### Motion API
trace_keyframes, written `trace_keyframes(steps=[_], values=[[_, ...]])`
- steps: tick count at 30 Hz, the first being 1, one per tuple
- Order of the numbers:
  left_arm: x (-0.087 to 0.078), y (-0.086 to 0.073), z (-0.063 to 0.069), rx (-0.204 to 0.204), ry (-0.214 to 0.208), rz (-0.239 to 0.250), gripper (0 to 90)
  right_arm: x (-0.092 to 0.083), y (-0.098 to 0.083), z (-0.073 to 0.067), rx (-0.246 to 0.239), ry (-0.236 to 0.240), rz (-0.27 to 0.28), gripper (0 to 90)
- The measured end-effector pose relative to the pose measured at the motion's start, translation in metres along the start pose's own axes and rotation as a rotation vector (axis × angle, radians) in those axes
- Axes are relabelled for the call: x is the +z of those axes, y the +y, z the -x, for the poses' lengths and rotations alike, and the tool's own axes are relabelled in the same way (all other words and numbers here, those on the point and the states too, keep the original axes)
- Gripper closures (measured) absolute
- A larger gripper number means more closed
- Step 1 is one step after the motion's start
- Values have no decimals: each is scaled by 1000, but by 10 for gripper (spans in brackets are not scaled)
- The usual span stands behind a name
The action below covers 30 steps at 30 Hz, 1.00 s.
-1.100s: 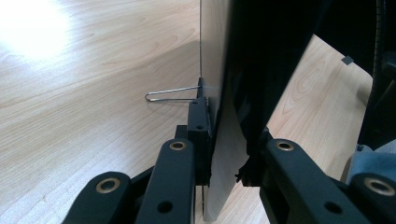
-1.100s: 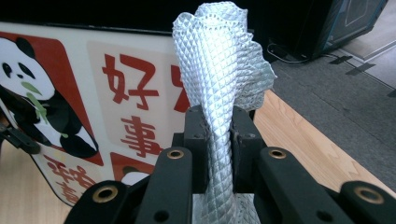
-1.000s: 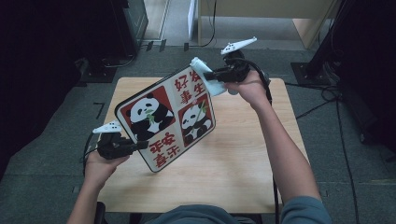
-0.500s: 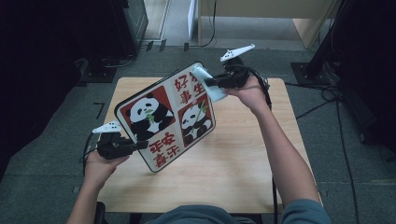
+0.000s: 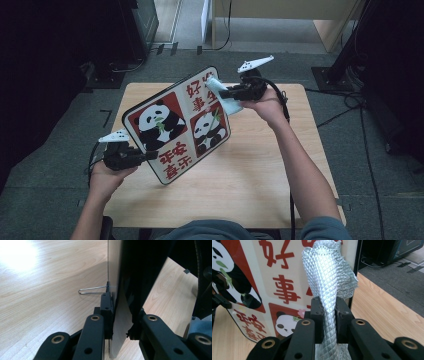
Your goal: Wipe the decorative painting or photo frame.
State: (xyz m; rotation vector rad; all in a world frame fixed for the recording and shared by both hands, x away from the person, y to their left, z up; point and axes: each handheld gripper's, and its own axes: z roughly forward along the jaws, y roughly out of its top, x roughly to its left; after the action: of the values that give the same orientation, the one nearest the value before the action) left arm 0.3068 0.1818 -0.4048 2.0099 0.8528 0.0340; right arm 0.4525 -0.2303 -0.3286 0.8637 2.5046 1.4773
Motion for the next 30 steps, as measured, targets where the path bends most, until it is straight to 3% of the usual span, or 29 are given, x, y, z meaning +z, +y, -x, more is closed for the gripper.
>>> trace_keyframes(steps=[13,19,25,30], values=[[-1,0,-1,-16,-11,1,775,2,-11,0,14,6,-6,806],[-7,1,-1,-27,-13,35,738,3,-14,0,12,7,-7,807],[-11,4,-1,-25,-13,68,781,4,-17,0,15,8,-26,807],[-11,4,-1,-21,-15,61,788,4,-19,2,11,7,-37,806]])
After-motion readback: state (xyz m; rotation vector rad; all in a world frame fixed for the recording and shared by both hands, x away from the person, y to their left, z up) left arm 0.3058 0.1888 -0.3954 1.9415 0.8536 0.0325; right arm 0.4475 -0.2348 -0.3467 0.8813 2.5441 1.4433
